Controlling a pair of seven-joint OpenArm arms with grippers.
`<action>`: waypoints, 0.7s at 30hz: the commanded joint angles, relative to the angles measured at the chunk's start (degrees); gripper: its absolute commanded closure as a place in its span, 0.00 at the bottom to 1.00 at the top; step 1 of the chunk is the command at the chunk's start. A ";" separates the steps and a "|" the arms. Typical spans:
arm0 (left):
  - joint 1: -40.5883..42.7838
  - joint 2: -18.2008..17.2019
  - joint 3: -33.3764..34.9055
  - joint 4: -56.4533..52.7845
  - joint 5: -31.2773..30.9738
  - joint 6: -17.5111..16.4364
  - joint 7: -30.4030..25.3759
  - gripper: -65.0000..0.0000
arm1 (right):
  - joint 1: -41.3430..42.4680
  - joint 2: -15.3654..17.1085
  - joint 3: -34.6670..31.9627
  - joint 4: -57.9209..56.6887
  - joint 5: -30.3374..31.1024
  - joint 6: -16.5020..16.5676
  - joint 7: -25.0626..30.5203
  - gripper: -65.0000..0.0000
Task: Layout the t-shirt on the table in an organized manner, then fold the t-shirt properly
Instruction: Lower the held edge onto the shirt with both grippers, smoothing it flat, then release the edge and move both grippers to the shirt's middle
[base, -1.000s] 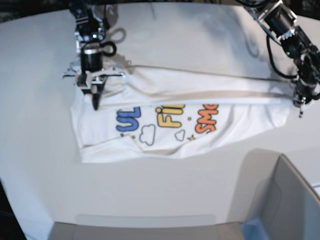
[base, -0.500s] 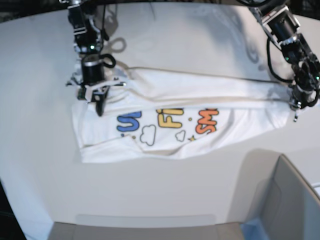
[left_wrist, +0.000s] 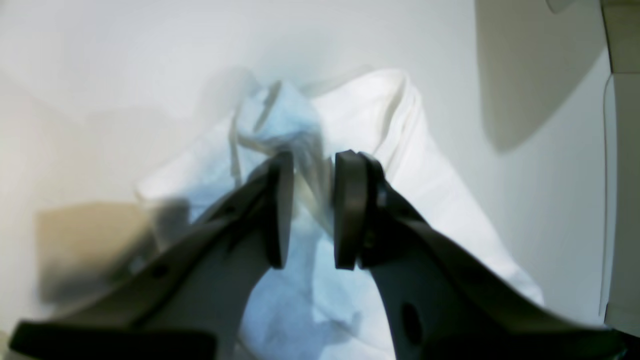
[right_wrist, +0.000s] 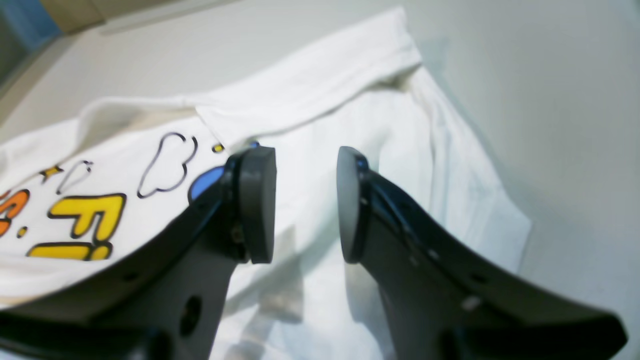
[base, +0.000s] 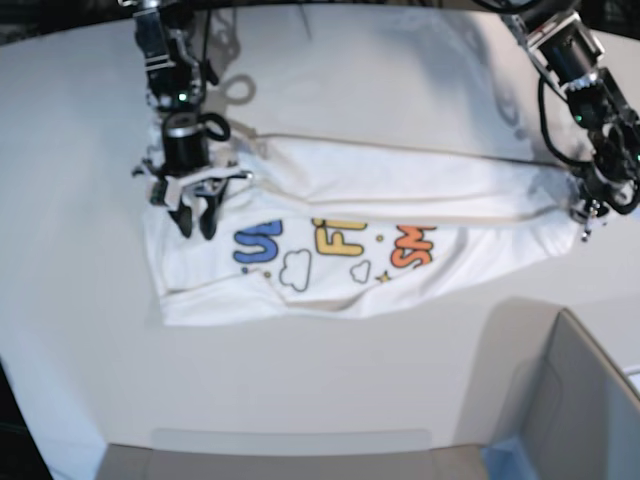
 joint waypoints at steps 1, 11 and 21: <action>-1.27 -1.67 -0.12 2.67 -0.65 -0.41 -0.69 0.76 | 0.00 0.16 0.39 1.93 -0.29 0.25 1.68 0.67; -0.91 -1.67 2.16 10.93 -0.65 -0.68 0.36 0.76 | -1.58 0.07 -0.31 8.17 -0.29 0.25 1.41 0.67; -1.27 -5.89 32.58 17.26 -0.65 -0.50 2.39 0.76 | -0.97 0.51 -18.86 5.80 -0.56 0.25 -1.22 0.68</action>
